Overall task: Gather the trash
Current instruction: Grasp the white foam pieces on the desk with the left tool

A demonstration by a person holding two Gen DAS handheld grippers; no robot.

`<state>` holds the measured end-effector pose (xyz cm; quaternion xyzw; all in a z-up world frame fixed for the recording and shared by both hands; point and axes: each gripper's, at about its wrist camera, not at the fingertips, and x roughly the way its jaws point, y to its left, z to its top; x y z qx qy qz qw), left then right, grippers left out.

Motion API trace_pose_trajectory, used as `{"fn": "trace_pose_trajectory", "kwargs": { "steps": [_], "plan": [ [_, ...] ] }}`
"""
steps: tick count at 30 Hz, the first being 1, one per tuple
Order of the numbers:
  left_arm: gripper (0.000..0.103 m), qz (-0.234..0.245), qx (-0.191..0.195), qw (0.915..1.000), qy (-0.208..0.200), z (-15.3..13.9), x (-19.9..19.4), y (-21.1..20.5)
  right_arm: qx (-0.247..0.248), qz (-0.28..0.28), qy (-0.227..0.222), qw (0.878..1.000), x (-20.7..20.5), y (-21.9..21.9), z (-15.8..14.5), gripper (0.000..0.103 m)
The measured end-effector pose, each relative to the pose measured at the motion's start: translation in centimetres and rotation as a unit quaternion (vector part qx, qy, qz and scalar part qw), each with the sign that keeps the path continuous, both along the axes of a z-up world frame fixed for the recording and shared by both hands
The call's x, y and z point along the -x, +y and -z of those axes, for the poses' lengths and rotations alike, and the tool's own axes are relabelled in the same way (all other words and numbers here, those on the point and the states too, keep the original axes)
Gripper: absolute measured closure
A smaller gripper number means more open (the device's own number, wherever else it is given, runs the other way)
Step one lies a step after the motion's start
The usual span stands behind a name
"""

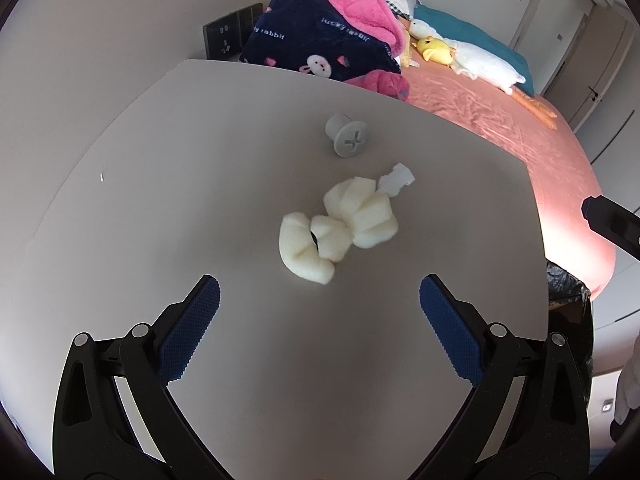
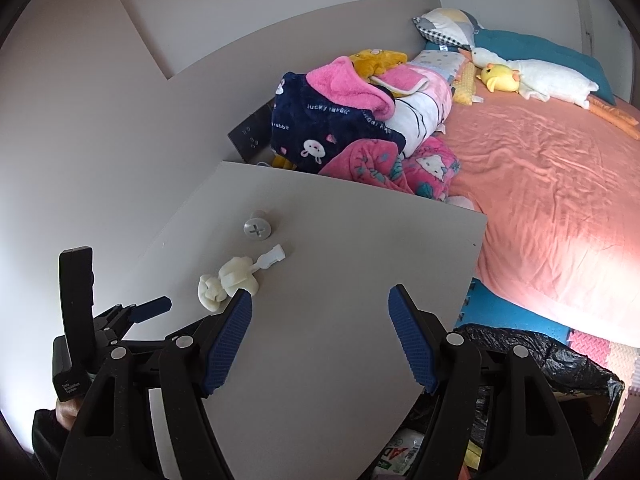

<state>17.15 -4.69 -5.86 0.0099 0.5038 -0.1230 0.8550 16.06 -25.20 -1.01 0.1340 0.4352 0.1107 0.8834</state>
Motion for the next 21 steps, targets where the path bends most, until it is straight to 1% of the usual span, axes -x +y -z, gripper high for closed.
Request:
{"fn": "trace_pose_trajectory", "kwargs": {
  "steps": [7, 13, 15, 17, 19, 20, 21],
  "plan": [
    [0.006, 0.009, -0.014, 0.9999, 0.001, 0.8, -1.8, 0.2, -0.001, 0.003, 0.01, 1.0, -1.3, 0.3, 0.8, 0.031],
    [0.006, 0.032, -0.027, 0.999, -0.014, 1.3, -2.8, -0.4, -0.002, 0.002, 0.015, 1.0, -1.9, 0.5, 1.4, 0.031],
    [0.012, 0.039, -0.031, 0.9986, -0.018, 1.4, -2.9, -0.7, 0.0, 0.002, 0.016, 1.0, -2.0, 0.6, 1.6, 0.031],
    [0.022, 0.047, -0.028, 0.9983, -0.016, 1.6, -3.2, -0.9, 0.001, 0.003, 0.017, 1.0, -2.2, 0.6, 1.7, 0.031],
    [0.029, 0.055, -0.027, 0.998, -0.018, 1.7, -3.2, -1.0, 0.001, 0.003, 0.018, 1.0, -2.2, 0.6, 1.7, 0.031],
    [0.036, 0.061, -0.028, 0.9975, -0.022, 1.7, -3.1, -1.2, 0.001, 0.003, 0.018, 1.0, -2.3, 0.7, 1.8, 0.031],
    [0.038, 0.066, -0.027, 0.9972, -0.024, 1.6, -3.1, -1.3, 0.002, 0.003, 0.017, 1.0, -2.3, 0.7, 1.8, 0.031]
  ]
}}
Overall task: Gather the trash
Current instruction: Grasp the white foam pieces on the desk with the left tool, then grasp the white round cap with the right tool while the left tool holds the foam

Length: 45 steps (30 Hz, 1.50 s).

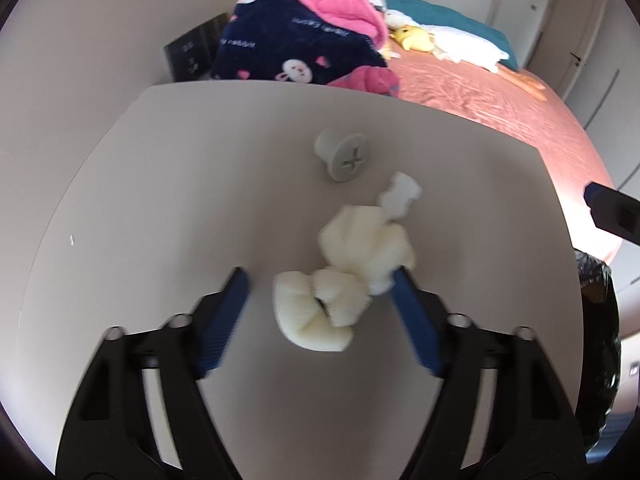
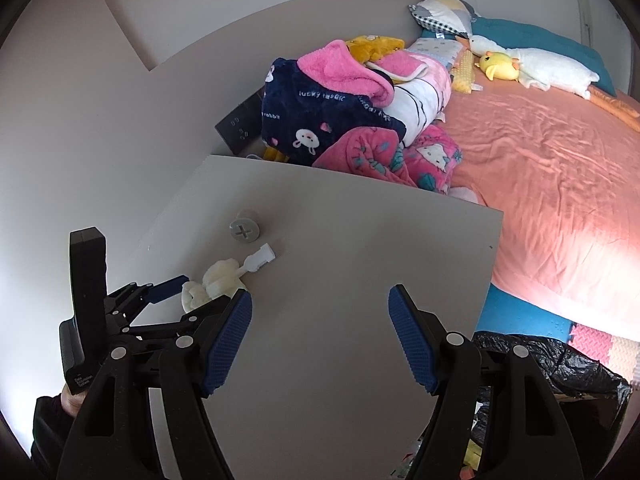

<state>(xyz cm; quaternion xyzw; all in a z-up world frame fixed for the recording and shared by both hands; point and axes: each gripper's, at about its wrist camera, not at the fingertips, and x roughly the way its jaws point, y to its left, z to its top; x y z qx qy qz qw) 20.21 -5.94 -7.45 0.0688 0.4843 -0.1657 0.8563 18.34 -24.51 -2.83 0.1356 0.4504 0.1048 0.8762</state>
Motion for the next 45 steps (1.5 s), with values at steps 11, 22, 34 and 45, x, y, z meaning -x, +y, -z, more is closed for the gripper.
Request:
{"fn": "trace_pose_trajectory", "kwargs": {
  "steps": [11, 22, 34, 45],
  "plan": [
    [0.063, 0.006, 0.059, 0.9975, -0.037, -1.5, 1.2, 1.0, -0.001, 0.004, -0.001, 1.0, -0.7, 0.3, 0.1, 0.031],
    [0.063, -0.044, 0.089, 0.9932, -0.061, -4.0, 0.5, 4.1, 0.008, -0.023, -0.002, 1.0, -2.6, 3.0, -0.1, 0.031],
    [0.063, -0.1, 0.101, 0.9881, -0.06, -3.6, -0.4, 8.2, 0.017, -0.054, 0.017, 0.998, -6.1, 7.1, 1.8, 0.031],
    [0.063, -0.126, 0.102, 0.9852, -0.056, -3.0, -0.7, 10.6, 0.038, -0.073, 0.029, 0.996, -9.8, 10.7, 3.5, 0.038]
  ]
}}
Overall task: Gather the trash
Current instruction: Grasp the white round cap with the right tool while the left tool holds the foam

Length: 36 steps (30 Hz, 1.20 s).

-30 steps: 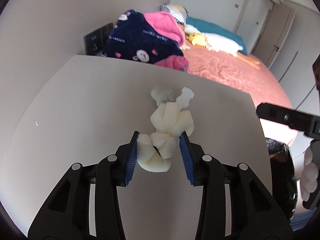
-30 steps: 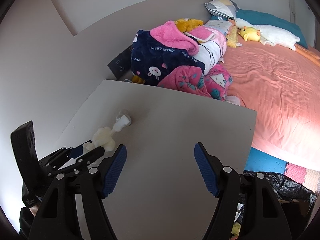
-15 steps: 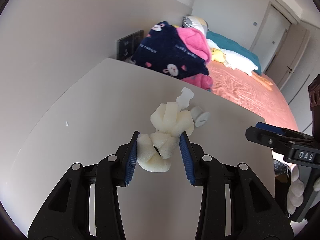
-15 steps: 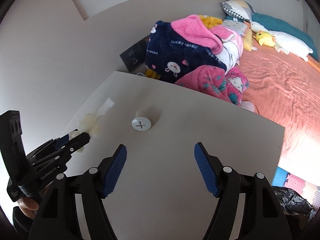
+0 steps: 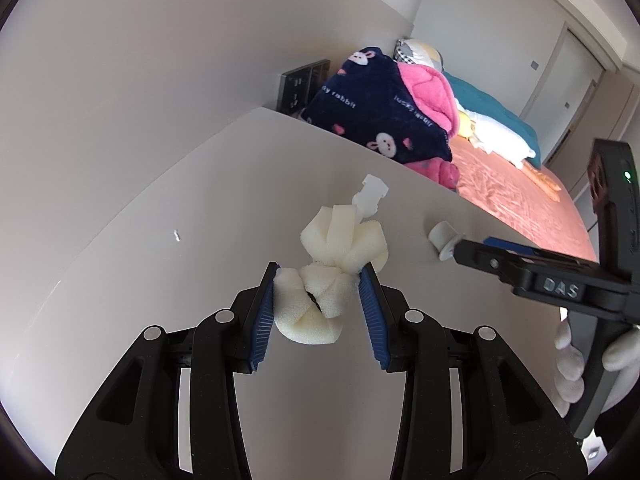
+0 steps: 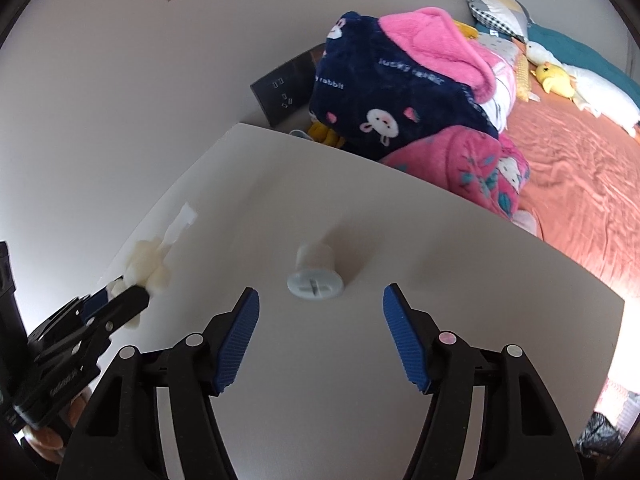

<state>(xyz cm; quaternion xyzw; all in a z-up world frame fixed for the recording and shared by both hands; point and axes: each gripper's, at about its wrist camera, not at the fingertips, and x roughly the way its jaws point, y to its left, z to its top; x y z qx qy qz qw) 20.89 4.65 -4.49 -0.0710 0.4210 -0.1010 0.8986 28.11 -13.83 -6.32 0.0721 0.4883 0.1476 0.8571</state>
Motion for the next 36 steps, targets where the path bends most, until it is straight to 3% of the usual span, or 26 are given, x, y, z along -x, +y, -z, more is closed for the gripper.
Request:
{"fn": "trace_pose_trajectory", "kwargs": {
  "steps": [4, 8, 12, 36],
  "plan": [
    [0.063, -0.004, 0.0, 1.0, 0.001, 0.1, 0.1, 0.5, 0.009, -0.002, 0.011, 1.0, -1.0, 0.8, 0.7, 0.049],
    [0.063, -0.007, -0.001, 1.0, 0.004, 0.2, 0.1, 0.8, 0.019, -0.002, 0.012, 1.0, -1.6, 1.5, 1.1, 0.054],
    [0.063, -0.004, -0.001, 1.0, 0.007, 0.3, 0.2, 0.8, 0.031, -0.009, 0.014, 0.999, -1.8, 1.9, 1.2, 0.069],
    [0.063, 0.024, 0.007, 0.9997, 0.004, -1.7, 2.8, -2.6, 0.024, -0.027, 0.007, 0.999, 4.8, -0.5, -2.6, 0.069]
  ]
}}
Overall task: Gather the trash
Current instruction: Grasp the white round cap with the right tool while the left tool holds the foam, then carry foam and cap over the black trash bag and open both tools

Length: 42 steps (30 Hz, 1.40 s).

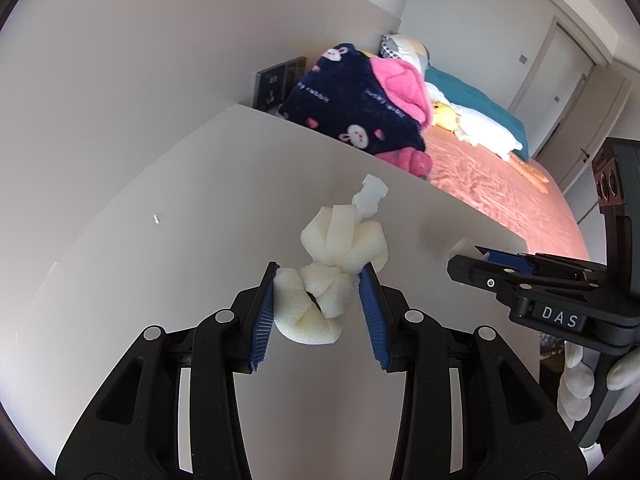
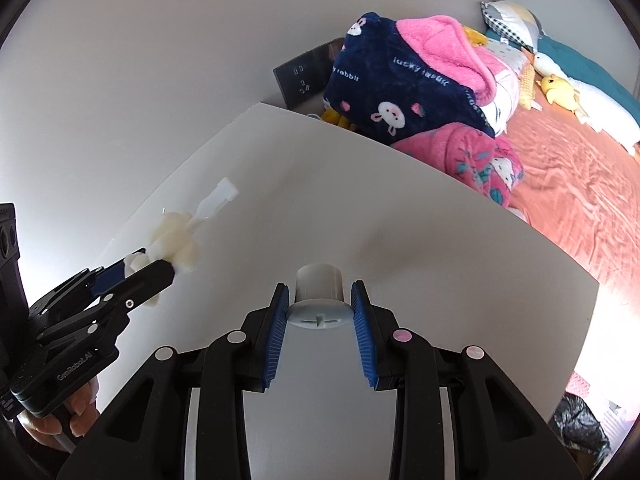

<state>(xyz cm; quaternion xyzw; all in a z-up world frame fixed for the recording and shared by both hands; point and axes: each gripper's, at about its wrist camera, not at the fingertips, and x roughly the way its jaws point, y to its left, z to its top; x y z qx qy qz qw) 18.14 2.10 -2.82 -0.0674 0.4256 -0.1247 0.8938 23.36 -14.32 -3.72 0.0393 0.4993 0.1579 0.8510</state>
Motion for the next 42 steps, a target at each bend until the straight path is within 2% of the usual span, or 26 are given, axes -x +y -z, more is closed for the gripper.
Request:
{"fn": "trace_pose_trajectory", "kwargs": {
  "steps": [15, 42],
  "plan": [
    [0.063, 0.038, 0.011, 0.9991, -0.011, -2.9, 3.7, -4.7, -0.014, 0.02, -0.02, 1.0, 5.9, -4.4, -3.6, 0.069],
    [0.063, 0.121, 0.02, 0.9924, -0.012, -4.6, 8.9, -13.7, -0.025, 0.075, -0.036, 0.996, 14.4, -12.3, -5.9, 0.069]
  ]
}}
